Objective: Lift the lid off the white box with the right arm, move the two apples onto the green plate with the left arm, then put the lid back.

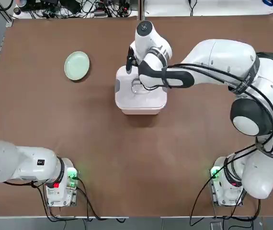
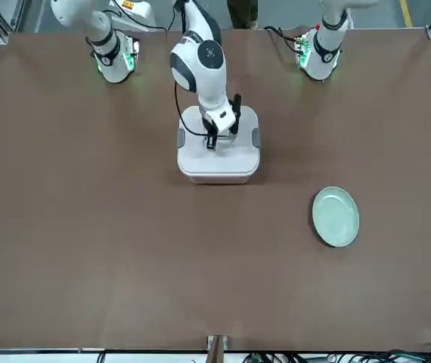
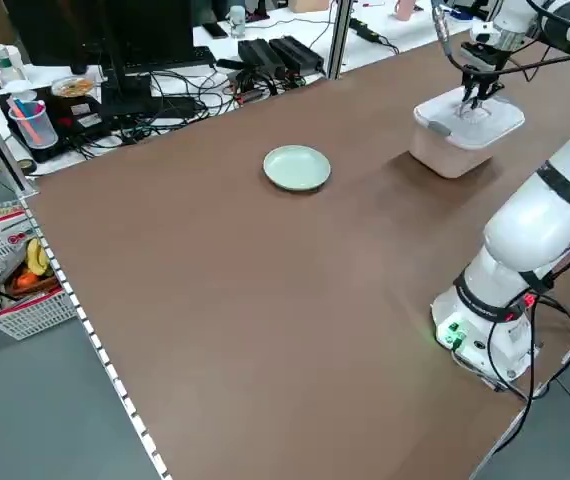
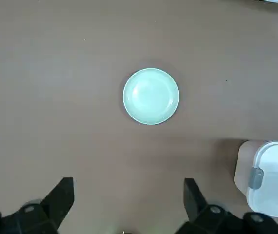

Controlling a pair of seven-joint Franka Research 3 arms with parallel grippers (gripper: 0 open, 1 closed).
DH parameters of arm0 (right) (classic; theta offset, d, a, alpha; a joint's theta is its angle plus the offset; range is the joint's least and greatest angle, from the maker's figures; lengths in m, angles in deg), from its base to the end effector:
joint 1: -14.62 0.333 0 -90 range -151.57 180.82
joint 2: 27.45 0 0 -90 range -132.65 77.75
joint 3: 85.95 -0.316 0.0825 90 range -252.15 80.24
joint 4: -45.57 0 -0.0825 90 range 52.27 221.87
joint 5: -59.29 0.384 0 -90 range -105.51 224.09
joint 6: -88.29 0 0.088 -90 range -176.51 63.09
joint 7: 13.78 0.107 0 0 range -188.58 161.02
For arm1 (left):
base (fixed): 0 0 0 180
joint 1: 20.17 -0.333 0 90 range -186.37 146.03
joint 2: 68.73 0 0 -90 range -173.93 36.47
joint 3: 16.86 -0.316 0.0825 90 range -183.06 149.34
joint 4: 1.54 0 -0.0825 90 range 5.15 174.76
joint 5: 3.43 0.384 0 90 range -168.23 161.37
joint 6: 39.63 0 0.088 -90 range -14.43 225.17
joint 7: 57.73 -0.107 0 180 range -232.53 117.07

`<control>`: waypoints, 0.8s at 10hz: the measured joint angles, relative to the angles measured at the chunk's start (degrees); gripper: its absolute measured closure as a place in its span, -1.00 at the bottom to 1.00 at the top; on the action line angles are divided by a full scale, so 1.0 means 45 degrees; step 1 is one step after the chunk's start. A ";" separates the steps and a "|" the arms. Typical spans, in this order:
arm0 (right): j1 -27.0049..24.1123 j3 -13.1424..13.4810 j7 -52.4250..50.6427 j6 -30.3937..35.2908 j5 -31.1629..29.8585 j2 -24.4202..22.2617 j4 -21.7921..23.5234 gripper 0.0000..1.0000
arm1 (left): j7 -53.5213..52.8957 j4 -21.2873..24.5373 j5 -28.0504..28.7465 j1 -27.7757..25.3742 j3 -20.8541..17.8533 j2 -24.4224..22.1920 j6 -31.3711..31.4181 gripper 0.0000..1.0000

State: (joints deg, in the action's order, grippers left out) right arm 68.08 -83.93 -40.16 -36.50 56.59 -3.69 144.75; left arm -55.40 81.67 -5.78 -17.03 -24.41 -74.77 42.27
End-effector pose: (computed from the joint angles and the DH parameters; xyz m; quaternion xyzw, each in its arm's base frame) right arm 0.4120 0.5174 0.3455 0.7684 0.6392 0.0216 0.0225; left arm 0.5002 0.0387 0.7219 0.9973 0.0549 0.0413 0.0263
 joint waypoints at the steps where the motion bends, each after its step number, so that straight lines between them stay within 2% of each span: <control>1: 0.0060 -0.0038 0.0241 0.0159 0.0000 -0.0053 0.0001 0.77 | 0.0033 0.0000 0.0000 0.0001 0.0033 0.0000 -0.0001 -0.99; 2: 0.0105 -0.0091 0.0334 0.0392 0.0000 -0.0167 0.0004 0.85 | 0.0101 0.0000 0.0000 0.0002 0.0061 0.0000 -0.0001 -0.99; 5: 0.0024 -0.0005 0.0726 0.1079 -0.0001 -0.0918 -0.0059 0.87 | 0.0426 -0.0001 -0.0001 0.0011 0.0188 0.0000 -0.0001 -0.99; 8: -0.0872 0.0099 0.0486 0.1946 -0.0001 -0.1996 -0.0065 0.87 | 0.0561 -0.0004 -0.0018 0.0005 0.0311 0.0000 -0.0001 -0.99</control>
State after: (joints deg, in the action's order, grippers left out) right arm 64.15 -83.48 -37.97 -27.75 56.58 -12.67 144.46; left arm -52.88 81.65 -5.86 -17.00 -23.01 -74.77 42.27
